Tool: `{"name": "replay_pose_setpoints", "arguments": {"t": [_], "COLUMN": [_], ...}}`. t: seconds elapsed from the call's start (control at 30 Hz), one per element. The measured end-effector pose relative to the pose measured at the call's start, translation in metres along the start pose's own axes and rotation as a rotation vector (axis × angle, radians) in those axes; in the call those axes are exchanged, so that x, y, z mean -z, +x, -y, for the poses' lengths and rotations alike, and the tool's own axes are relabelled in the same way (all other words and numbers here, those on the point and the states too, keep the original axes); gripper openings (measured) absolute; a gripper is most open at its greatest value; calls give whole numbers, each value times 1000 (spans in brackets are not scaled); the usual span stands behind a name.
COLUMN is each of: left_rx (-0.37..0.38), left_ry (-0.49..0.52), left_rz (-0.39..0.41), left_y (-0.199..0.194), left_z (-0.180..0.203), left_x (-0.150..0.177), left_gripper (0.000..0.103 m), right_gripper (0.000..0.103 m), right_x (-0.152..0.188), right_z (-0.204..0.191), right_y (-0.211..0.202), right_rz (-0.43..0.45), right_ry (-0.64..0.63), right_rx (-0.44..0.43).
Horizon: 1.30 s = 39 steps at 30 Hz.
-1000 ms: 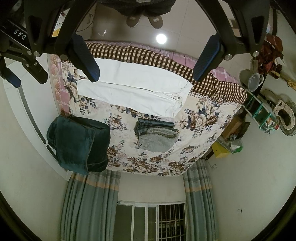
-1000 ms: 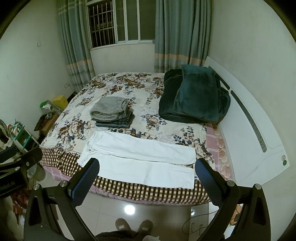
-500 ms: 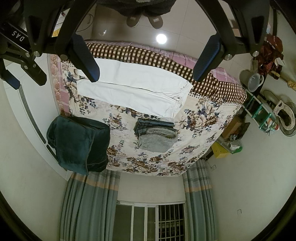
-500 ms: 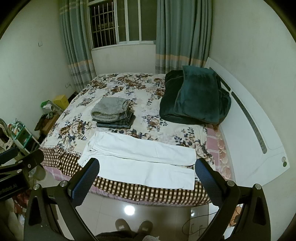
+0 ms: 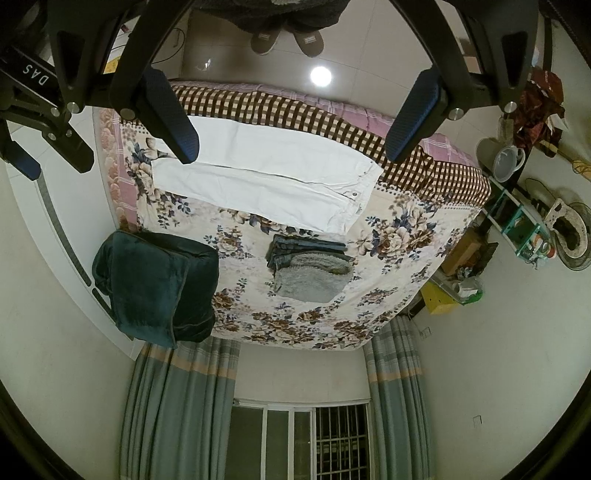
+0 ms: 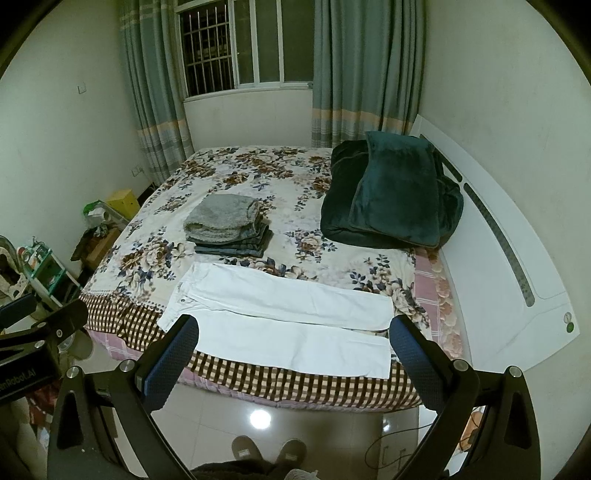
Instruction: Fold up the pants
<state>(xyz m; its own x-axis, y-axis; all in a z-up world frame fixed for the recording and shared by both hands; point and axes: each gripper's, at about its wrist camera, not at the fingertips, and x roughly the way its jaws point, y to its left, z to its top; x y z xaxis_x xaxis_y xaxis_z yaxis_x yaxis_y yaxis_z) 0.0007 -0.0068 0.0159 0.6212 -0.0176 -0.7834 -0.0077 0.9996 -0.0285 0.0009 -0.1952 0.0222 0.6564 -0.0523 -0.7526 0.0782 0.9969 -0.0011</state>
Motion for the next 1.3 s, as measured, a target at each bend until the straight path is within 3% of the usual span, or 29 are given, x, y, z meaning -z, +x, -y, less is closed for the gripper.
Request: {"name": "replay_pose_setpoints", "arguments": {"t": [0.7, 0.93, 1.13, 1.23, 1.3], "left_rx": [-6, -47, -171, -219, -242], "left_ry": [-17, -31, -26, -21, -22], "left_rz": [-2, 10, 17, -15, -82], "left_y": [1, 22, 102, 158, 210], "left_z": [-18, -9, 0, 1, 0], "left_x": [-5, -12, -35, -47, -57], "left_gripper": [103, 103, 103, 103, 103], "right_gripper": [103, 103, 103, 103, 103], "right_x": [0, 2, -10, -17, -22], "right_z": [-4, 9, 39, 57, 70], "right_y": [-1, 27, 96, 150, 197], "right_rz": [-2, -31, -95, -133, -167], "right_ry": [-5, 18, 91, 137, 166], "right_rx": [-8, -14, -3, 31, 65]}}
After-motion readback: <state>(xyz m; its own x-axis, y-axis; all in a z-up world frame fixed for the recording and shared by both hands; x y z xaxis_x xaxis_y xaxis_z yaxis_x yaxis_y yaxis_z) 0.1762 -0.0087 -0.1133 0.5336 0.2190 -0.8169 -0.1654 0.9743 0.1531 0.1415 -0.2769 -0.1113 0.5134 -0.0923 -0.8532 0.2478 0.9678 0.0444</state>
